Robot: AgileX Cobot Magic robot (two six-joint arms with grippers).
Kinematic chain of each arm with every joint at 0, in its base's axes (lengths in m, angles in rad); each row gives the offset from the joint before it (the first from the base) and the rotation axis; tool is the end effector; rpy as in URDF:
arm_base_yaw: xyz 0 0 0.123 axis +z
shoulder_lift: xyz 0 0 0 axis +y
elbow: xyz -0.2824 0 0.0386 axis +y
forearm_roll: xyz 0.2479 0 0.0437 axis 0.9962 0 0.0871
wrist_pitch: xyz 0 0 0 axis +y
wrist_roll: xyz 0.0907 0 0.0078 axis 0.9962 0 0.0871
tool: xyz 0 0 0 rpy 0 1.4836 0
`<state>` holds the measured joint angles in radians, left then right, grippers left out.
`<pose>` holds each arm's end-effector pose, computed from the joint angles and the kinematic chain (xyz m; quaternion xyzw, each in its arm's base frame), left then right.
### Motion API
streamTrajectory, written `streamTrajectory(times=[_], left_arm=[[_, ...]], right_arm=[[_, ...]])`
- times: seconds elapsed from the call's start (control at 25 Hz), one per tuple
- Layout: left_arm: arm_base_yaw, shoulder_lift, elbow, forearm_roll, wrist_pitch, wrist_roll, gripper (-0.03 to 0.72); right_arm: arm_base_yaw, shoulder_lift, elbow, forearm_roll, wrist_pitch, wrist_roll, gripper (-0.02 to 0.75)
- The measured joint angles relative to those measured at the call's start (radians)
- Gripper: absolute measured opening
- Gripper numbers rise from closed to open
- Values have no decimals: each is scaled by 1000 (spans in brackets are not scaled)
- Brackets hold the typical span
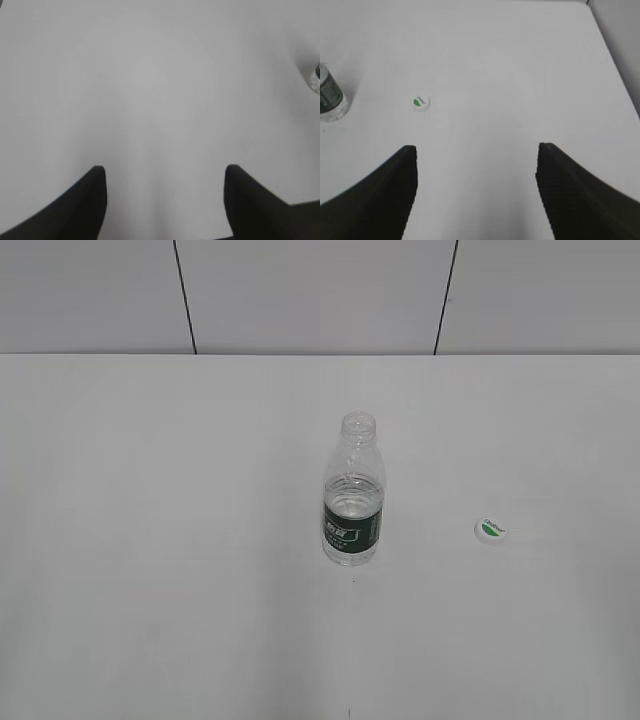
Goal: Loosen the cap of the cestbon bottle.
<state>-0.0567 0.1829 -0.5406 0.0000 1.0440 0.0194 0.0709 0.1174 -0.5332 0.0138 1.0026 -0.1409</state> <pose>0.0213 -0.0012 0.2886 0.0336 0.8836 -0.0087 0.4669 0.0129 0.0020 0.2908 -0.0907 0.8552 -0.0110 0.5103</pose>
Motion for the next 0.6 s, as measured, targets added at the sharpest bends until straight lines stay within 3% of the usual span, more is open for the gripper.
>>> streamTrajectory(times=[0.16, 0.6], left_arm=[[0, -27, 0, 0, 0, 0, 447], [1, -189, 2, 0, 6, 0, 445]], right_arm=[[0, -115, 2, -4, -1, 0, 571], [0, -123, 7, -14, -14, 0, 571]])
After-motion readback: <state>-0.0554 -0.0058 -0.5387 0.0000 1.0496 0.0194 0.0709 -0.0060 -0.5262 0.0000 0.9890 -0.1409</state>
